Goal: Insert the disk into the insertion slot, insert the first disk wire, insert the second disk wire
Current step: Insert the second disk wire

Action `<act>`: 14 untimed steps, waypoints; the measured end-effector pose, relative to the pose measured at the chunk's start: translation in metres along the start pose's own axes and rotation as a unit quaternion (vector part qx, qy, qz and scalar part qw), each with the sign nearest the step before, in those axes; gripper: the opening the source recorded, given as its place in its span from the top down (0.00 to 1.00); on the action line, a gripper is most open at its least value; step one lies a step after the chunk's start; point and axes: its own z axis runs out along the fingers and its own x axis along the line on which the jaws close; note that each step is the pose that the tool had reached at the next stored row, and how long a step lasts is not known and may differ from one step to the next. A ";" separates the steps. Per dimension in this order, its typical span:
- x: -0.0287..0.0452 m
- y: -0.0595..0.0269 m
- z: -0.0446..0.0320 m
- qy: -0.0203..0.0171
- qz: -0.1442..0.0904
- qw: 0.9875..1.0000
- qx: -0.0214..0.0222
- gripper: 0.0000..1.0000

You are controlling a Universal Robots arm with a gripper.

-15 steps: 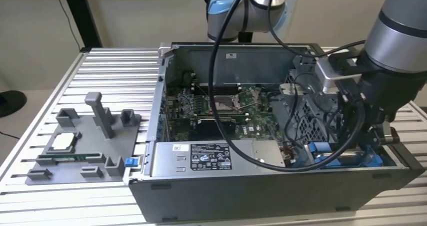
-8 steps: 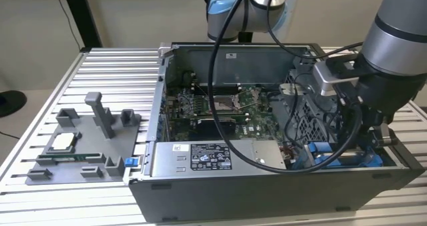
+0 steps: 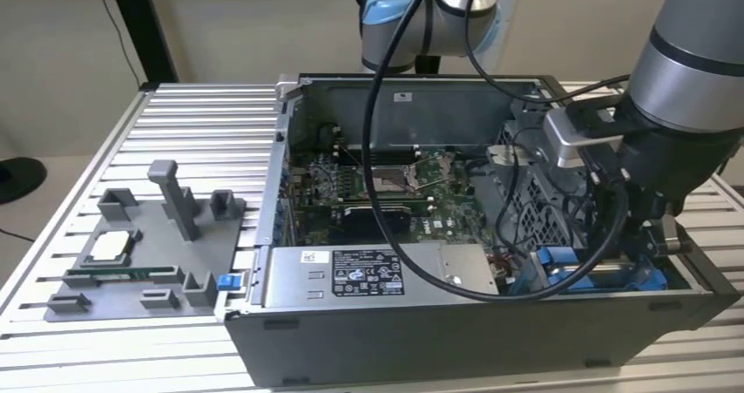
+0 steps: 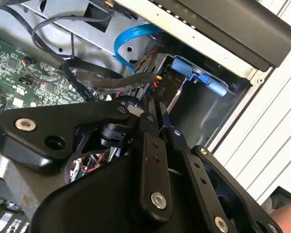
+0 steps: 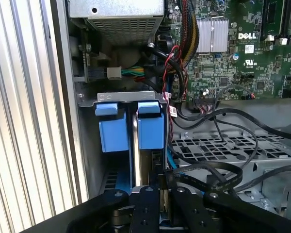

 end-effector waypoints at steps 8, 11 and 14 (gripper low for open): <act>-0.0001 -0.0003 -0.0016 0.000 0.000 1.000 0.000 0.00; -0.0007 -0.0017 -0.0102 0.000 0.000 1.000 0.000 0.00; -0.0015 -0.0036 -0.0225 0.000 0.000 1.000 0.000 0.00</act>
